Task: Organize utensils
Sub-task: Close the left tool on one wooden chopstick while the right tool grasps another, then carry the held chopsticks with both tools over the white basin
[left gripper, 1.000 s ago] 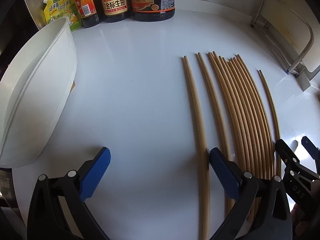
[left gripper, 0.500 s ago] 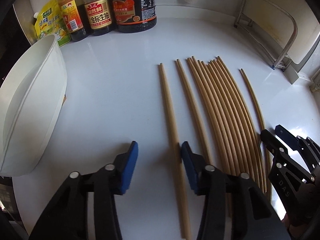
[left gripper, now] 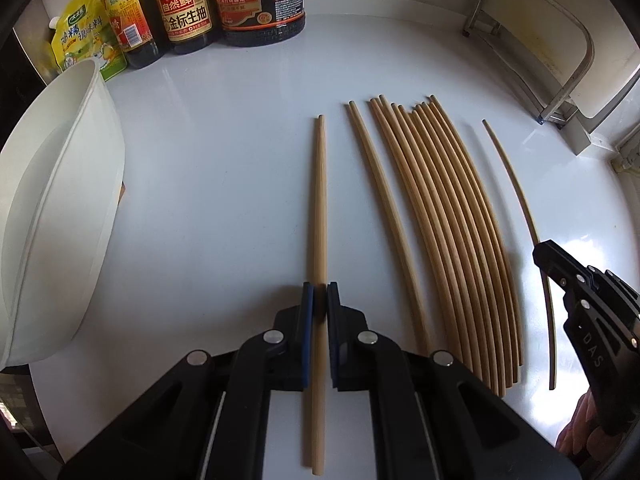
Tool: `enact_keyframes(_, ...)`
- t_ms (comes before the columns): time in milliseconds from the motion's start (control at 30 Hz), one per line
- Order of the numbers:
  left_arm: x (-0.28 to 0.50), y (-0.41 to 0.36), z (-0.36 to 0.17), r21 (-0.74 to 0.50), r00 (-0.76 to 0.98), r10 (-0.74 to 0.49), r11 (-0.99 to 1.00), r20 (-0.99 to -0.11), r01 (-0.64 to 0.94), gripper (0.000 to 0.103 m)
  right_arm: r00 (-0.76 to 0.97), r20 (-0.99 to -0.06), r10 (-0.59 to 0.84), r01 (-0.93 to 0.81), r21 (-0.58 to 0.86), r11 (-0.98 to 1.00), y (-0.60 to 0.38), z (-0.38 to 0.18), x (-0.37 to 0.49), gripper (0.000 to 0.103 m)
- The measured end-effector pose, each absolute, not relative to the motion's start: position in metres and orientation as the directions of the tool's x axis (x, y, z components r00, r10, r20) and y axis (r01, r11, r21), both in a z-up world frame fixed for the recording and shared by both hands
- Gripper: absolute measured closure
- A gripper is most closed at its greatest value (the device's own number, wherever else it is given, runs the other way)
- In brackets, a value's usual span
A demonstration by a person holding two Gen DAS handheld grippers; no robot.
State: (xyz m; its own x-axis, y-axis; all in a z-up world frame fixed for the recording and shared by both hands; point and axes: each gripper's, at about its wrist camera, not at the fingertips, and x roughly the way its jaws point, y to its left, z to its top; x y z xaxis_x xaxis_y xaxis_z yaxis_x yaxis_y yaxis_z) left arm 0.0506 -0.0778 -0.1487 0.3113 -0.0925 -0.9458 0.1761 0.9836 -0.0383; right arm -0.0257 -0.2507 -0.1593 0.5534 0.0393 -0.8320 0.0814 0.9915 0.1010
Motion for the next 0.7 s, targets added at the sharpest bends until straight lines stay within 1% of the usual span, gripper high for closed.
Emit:
enact_keyframes(133,0.045,-0.069,-0.134,-0.035,0.322,-0.097,0.98,-0.942,0.194,0.096,0.56,-0.826,0.061,0.085,0.13,0.988,-0.245,-0.14,-0.03,0.097)
enact_keyframes(333,0.04,-0.047,-0.087,-0.046,0.38,-0.129,0.974,-0.916,0.22,0.096,0.583,-0.808,0.081,0.081,0.157,0.984,-0.222,-0.104,-0.032,0.097)
enact_keyframes(567,0.047,-0.004,-0.032,-0.078,0.464,-0.177,0.971,-0.868,0.225,0.096,0.628,-0.768,0.129,0.005,0.17,0.986,-0.166,-0.055,-0.024,0.097)
enact_keyframes(700,0.049,0.038,-0.011,-0.08,0.507,-0.167,0.979,-0.846,0.189,0.096,0.637,-0.749,0.182,-0.059,0.189,0.98,-0.128,-0.038,-0.012,0.097)
